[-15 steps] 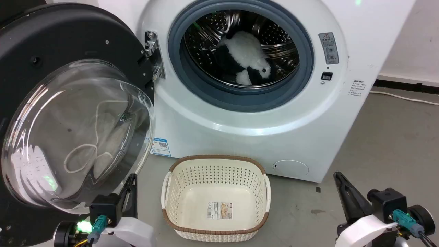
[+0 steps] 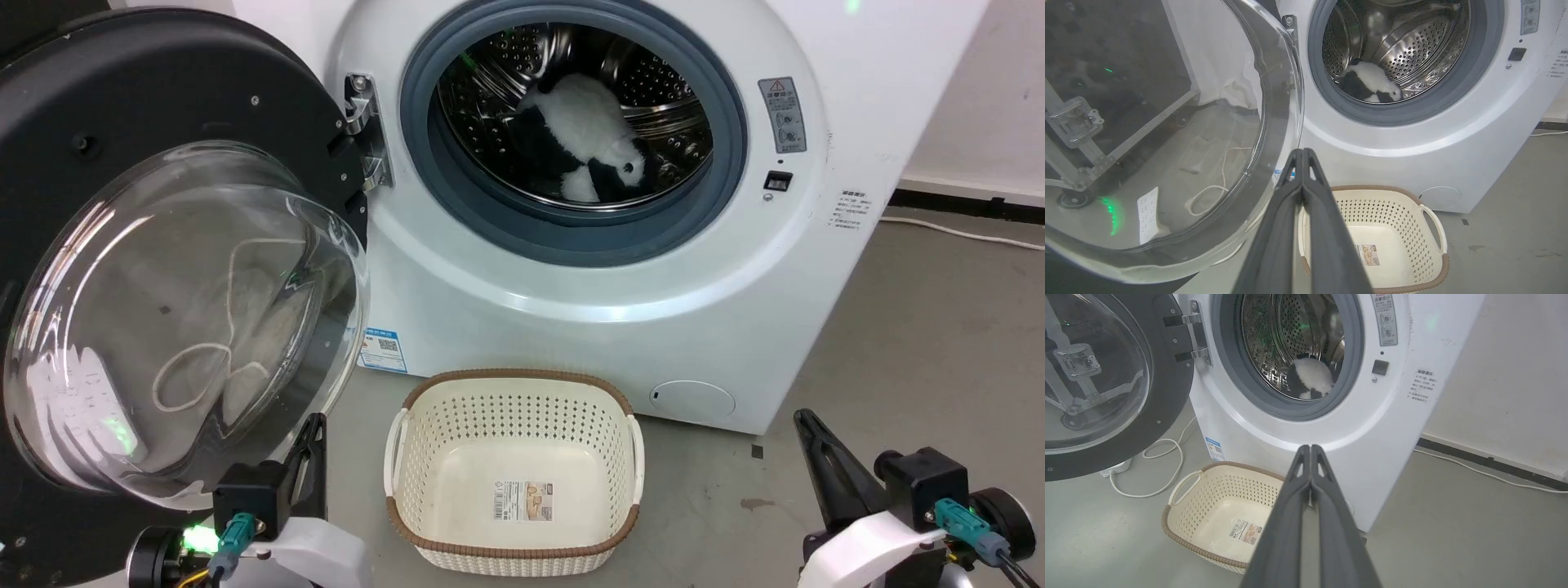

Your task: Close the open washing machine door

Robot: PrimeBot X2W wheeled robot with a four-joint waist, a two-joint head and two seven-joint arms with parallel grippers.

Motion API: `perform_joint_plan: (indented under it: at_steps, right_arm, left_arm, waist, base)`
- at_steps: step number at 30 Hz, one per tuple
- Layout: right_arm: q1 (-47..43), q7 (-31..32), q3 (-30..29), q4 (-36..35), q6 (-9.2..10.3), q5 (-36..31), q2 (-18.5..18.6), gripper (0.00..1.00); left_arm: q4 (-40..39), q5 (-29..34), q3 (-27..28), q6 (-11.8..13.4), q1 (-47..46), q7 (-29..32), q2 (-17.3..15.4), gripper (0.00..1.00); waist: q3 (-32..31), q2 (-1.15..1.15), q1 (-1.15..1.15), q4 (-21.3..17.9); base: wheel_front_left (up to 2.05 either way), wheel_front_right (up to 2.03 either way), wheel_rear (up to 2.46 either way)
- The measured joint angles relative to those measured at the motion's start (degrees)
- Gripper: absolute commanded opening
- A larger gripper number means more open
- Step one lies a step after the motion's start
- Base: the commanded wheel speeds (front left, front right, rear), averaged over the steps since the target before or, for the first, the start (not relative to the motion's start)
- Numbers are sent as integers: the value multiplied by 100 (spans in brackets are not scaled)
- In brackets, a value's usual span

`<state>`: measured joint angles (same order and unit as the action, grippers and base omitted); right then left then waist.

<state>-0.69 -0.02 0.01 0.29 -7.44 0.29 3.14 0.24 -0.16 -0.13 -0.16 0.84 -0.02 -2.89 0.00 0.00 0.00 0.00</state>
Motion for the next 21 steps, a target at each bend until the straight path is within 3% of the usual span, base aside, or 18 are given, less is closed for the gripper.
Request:
perform_joint_plan:
  at_steps: [20,21]
  right_arm:
    - [0,0,0,0,0,0,0,0]
    - [-1,0,0,1,0,1,0,100]
  left_arm:
    - [0,0,0,1,0,0,0,0]
    - [1,0,0,0,2,0,0,100]
  waist:
    - [0,0,0,0]
    - [0,0,0,0]
  base:
    - [0,0,0]
    - [0,0,0]
